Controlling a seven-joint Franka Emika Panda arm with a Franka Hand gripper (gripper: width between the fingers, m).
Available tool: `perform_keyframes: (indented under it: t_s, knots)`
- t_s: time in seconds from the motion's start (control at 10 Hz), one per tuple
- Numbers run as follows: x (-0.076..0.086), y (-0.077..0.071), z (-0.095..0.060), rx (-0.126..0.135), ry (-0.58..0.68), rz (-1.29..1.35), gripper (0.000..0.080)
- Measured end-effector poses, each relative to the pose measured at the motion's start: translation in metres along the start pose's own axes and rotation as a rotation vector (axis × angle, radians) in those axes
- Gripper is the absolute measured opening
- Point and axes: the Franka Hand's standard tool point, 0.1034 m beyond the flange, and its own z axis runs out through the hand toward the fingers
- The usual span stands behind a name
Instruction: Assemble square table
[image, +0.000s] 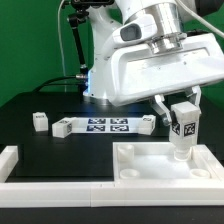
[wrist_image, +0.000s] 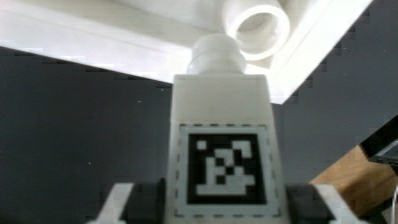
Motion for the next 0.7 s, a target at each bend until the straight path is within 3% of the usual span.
perform_keyframes:
  t_s: [0.3, 0.5, 0.7]
  knots:
    - [-0.004, -0.014, 0.012, -0.052, 0.061, 0.003, 0.0292]
    - [-0.012, -0.015, 0.023, -0.050, 0.056, 0.012, 0.0292]
    - [-0.010, -0.021, 0.027, -0.041, 0.057, 0.034, 0.0292]
